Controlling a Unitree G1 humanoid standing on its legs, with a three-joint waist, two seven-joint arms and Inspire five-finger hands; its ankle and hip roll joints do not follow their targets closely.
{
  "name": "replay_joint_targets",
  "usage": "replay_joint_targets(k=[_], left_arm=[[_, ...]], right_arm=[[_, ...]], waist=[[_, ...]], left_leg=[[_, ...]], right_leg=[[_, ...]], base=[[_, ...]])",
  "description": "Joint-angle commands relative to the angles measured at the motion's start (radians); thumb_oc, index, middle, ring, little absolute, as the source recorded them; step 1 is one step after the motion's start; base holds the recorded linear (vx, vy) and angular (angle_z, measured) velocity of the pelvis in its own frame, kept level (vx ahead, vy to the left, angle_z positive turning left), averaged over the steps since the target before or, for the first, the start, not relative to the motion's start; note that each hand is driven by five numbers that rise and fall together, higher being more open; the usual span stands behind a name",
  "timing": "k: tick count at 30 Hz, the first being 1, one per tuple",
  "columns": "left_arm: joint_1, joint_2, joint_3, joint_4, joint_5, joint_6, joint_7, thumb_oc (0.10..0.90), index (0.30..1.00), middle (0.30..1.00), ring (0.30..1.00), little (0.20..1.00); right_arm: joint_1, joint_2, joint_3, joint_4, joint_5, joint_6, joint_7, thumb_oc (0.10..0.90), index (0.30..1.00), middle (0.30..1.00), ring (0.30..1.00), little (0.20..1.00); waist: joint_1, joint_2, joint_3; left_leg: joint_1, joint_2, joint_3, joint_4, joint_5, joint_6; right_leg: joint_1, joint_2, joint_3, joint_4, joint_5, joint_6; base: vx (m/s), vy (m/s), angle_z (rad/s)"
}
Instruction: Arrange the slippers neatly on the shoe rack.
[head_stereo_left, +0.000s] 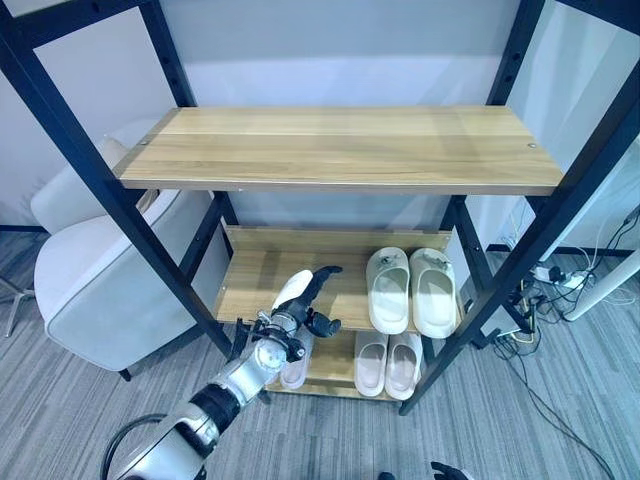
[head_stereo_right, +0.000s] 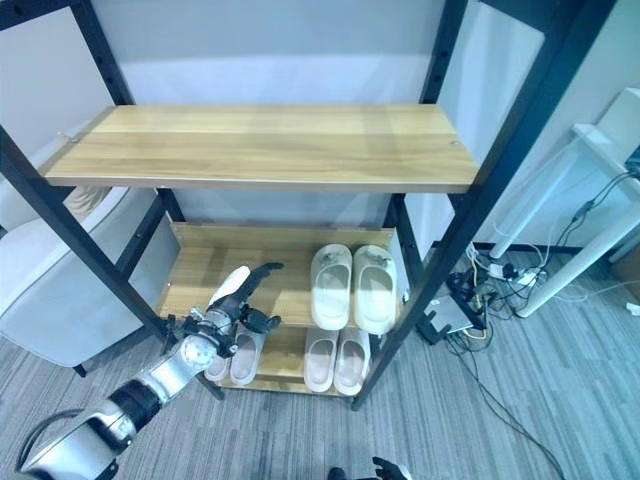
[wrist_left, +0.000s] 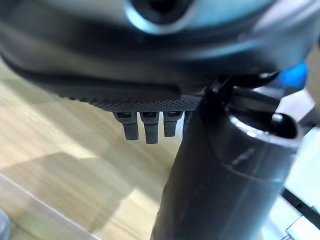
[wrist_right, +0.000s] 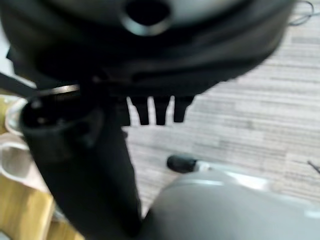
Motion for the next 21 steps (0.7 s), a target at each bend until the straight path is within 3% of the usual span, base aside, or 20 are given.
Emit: replay_joint_targets(k=[1,2,3,7,10,14,21], left_arm=[[0.017,0.023,0.134,-0.123,-0.091,-0.126,-0.024,0.800,0.900,0.900,0.900,0.900],[0.021,0.025,0.136,-0.128,-0.092,-0.124,-0.025,0.800,0.900,0.900,0.900,0.900],[0.129,0.051,0.161,-0.213,-0.136,-0.143,-0.069,0.800,0.900,0.900,0.900,0.900],[0.297,0.095,0.177,-0.316,-0.229,-0.146,-0.167,0.800,0.900,0.900,0.900,0.900],[0.370,0.117,0.175,-0.333,-0.261,-0.137,-0.210,0.800,0.900,0.900,0.900,0.900],[0.501,0.098,0.194,-0.237,-0.316,-0.114,-0.244,0.800,0.900,0.900,0.900,0.900],[0.545,0.077,0.258,-0.064,-0.307,-0.112,-0.219,0.800,0.900,0.900,0.900,0.900]], right_arm=[[0.005,0.049,-0.024,0.027,0.027,-0.016,0.001,0.800,0.900,0.900,0.900,0.900],[0.006,0.049,-0.022,0.027,0.027,-0.016,0.001,0.800,0.900,0.900,0.900,0.900],[0.011,0.055,-0.029,0.030,0.012,-0.011,0.000,0.800,0.900,0.900,0.900,0.900],[0.011,0.058,-0.030,0.028,-0.010,-0.010,0.000,0.800,0.900,0.900,0.900,0.900],[0.010,0.054,-0.029,0.018,-0.012,-0.012,0.000,0.800,0.900,0.900,0.900,0.900],[-0.006,0.039,-0.040,0.002,-0.001,-0.018,-0.010,0.800,0.900,0.900,0.900,0.900],[0.006,0.030,-0.046,0.004,0.016,-0.025,-0.010,0.800,0.900,0.900,0.900,0.900]], waist=[[0.057,-0.005,-0.048],[0.056,-0.005,-0.049],[0.072,-0.003,-0.051],[0.095,-0.002,-0.055],[0.099,-0.002,-0.057],[0.108,-0.008,-0.050],[0.111,-0.022,-0.043]], left_leg=[[0.006,-0.033,-0.027,0.003,-0.059,-0.022],[0.007,-0.033,-0.027,0.003,-0.059,-0.022],[0.011,-0.034,-0.027,0.003,-0.059,-0.020],[0.017,-0.033,-0.032,0.003,-0.054,-0.020],[0.022,-0.032,-0.034,0.003,-0.053,-0.020],[0.029,-0.030,-0.048,0.003,-0.049,-0.020],[0.028,-0.027,-0.059,0.003,-0.041,-0.024]], right_leg=[[0.034,0.017,-0.064,0.013,-0.071,0.060],[0.035,0.017,-0.064,0.013,-0.071,0.060],[0.039,0.018,-0.065,0.013,-0.072,0.059],[0.052,0.021,-0.074,0.013,-0.074,0.056],[0.060,0.023,-0.079,0.013,-0.074,0.053],[0.079,0.028,-0.093,0.013,-0.077,0.045],[0.079,0.030,-0.102,0.013,-0.075,0.042]], base=[[-0.04,-0.003,0.00],[-0.08,-0.009,0.00],[-0.08,-0.008,0.00],[-0.06,-0.014,0.03],[-0.03,-0.013,0.03],[-0.03,-0.019,0.14],[-0.04,-0.013,0.05]])
